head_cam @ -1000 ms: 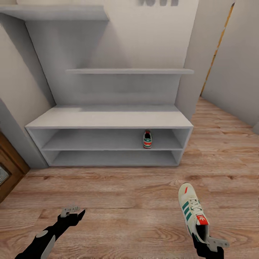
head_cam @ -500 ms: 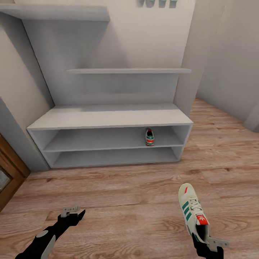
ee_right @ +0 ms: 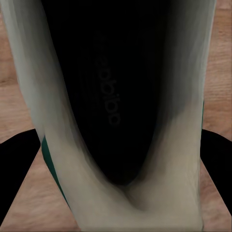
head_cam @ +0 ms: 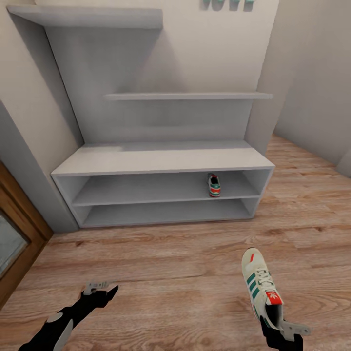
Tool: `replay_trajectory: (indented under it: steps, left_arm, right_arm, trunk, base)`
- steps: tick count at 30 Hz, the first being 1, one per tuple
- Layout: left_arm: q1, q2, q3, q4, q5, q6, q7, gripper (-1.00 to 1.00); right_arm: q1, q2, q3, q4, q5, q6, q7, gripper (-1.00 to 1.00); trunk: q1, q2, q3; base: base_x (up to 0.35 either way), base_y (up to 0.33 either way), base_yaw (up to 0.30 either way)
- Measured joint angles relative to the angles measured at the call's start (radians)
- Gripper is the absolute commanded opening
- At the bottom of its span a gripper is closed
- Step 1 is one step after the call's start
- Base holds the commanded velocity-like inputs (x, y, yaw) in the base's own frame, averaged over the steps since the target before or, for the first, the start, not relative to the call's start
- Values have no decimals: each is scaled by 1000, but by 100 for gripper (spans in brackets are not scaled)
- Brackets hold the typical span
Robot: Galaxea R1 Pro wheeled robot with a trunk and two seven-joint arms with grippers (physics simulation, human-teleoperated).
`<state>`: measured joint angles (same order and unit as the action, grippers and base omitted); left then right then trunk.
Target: Pick up the two gym shoes and the two sandals from the corridor floor and place them onto the hallstand (shoe rack) in the corridor, making sure they are on the rack and not on the floor. Arrange them so the two gym shoes are next to each other and the two sandals are next to each other.
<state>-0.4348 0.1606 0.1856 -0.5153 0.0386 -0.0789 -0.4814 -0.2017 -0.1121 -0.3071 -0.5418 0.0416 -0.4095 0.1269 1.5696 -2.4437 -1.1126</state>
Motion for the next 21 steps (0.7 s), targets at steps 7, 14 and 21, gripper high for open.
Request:
replay_trajectory:
  steps: [7, 14, 21]
  left_arm:
    - [53, 12, 0, -6, 4, -100, -20, 100]
    - [94, 21, 0, -2, 2, -200, -96, 100]
    - [123, 43, 1, -2, 4, -217, -221, 100]
  right_arm:
    - [0, 1, 1, -1, 2, 17, -1, -100]
    - [-9, 8, 1, -32, 1, 170, -19, -100]
    - [-85, 51, 13, -124, -3, 453, -84, -100]
  trunk:
    - [0, 0, 0]
    - [0, 0, 0]
    - [0, 0, 0]
  base:
    - [-12, 19, 0]
    - [-1, 2, 0]
    - [0, 0, 0]
